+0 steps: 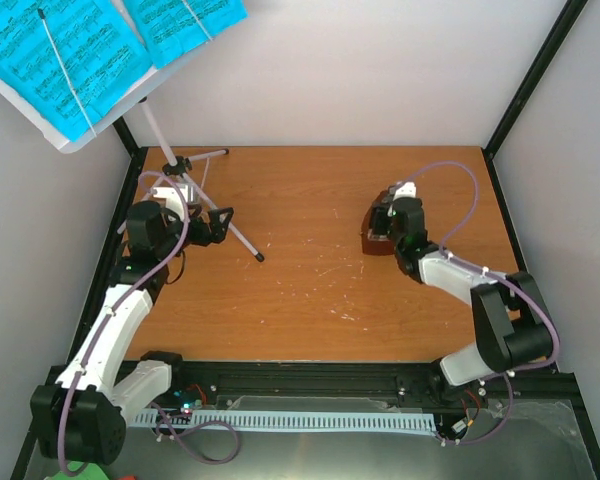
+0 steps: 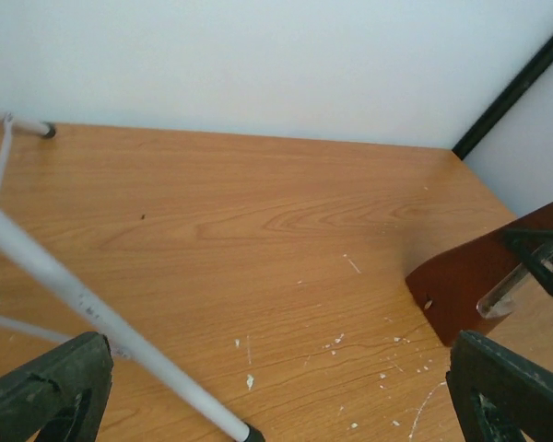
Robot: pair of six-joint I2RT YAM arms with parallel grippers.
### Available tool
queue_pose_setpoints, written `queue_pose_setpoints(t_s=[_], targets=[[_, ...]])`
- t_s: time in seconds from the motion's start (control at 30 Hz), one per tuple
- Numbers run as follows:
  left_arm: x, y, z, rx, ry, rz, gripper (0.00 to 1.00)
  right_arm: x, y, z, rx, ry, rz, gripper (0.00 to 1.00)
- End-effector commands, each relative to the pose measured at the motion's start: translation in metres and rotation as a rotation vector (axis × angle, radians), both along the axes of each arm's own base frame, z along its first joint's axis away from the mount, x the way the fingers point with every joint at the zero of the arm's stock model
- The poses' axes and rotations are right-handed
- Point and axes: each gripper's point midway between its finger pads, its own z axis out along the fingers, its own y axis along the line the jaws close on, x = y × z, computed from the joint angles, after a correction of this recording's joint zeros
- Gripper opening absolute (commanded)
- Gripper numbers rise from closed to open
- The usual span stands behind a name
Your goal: Pack up the instrument practice props
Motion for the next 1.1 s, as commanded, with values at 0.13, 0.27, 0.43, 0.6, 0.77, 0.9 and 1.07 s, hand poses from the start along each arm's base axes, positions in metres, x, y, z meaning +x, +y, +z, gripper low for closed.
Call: queue_pose_setpoints(t_s=[0.13, 0.27, 0.43, 0.6, 0.77, 0.9, 1.07], targets=[[0.007, 0.041, -0.014, -0.265, 0.098, 0.122, 0.99, 0.046, -0.055, -0.004, 0.028, 0.017, -0.134, 0.79], [0.017, 0.062, -0.022, -0.304, 0.124, 0.192, 1.0, 0.045, -0.054, 0.026, 0.029, -0.027, -0.077, 1.0], [0.041, 0.079, -0.039, -0.31, 0.161, 0.287, 0.99, 0.026, -0.054, 0.073, 0.084, -0.073, -0.024, 1.0], [0.07, 0.084, -0.056, -0.293, 0.187, 0.289, 1.0, -0.008, -0.042, 0.103, 0.149, -0.101, 0.065, 1.0], [0.087, 0.082, -0.051, -0.284, 0.142, 0.25, 0.92, -0.033, -0.044, 0.112, 0.194, -0.12, 0.06, 1.0], [0.099, 0.08, -0.055, -0.269, 0.146, 0.233, 0.77, -0.043, -0.045, 0.116, 0.212, -0.144, 0.064, 1.0], [0.115, 0.078, -0.059, -0.249, 0.142, 0.231, 0.67, -0.046, -0.042, 0.12, 0.219, -0.161, 0.085, 1.0]])
